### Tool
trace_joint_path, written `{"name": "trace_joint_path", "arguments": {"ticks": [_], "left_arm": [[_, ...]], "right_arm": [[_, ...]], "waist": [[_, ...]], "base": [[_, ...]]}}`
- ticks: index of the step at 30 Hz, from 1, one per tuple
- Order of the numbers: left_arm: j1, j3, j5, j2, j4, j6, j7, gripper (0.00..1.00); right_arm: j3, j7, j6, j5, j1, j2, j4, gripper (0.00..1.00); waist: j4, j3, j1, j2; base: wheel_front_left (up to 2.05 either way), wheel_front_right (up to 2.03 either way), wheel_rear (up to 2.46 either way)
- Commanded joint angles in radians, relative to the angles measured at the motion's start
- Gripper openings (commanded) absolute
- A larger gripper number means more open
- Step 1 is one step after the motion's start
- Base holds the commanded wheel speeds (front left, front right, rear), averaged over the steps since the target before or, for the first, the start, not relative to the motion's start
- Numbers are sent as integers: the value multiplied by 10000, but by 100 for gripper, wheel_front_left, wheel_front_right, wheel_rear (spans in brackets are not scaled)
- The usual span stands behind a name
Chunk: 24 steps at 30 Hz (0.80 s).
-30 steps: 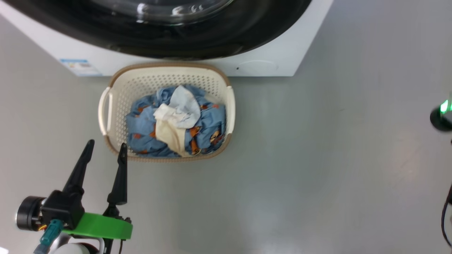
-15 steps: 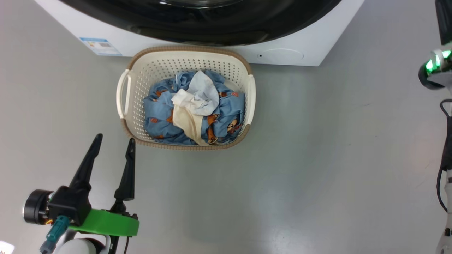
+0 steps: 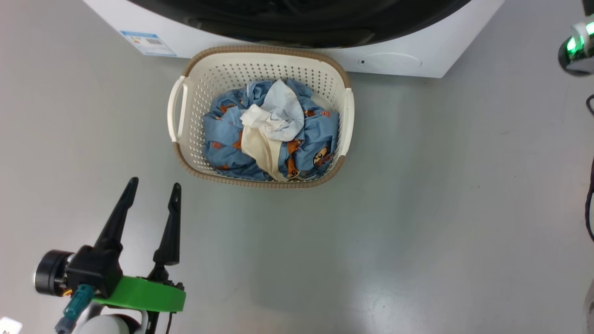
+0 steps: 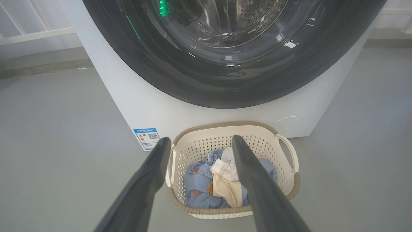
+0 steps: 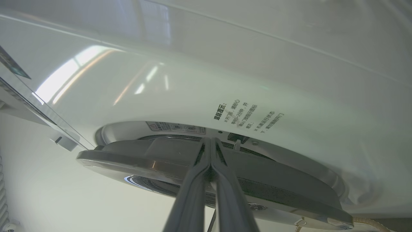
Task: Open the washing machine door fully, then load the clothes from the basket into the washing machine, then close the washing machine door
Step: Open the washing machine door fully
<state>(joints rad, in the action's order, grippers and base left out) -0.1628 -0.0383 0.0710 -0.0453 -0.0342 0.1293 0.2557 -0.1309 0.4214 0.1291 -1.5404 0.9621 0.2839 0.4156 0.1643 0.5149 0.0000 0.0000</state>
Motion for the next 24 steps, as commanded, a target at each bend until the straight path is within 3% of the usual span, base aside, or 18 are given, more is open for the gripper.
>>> {"name": "trace_joint_path", "arguments": {"ticks": [1, 24], "left_arm": [[109, 345, 84, -151, 227, 13, 61, 100], [161, 352, 271, -55, 520, 13, 61, 100]], "right_arm": [[214, 67, 16, 125, 229, 33, -275, 0], [1233, 277, 16, 235, 1363, 620, -14, 0]], "waist": [[74, 84, 0, 0], [569, 863, 0, 0]], "base": [[0, 0, 0], [0, 0, 0]]}}
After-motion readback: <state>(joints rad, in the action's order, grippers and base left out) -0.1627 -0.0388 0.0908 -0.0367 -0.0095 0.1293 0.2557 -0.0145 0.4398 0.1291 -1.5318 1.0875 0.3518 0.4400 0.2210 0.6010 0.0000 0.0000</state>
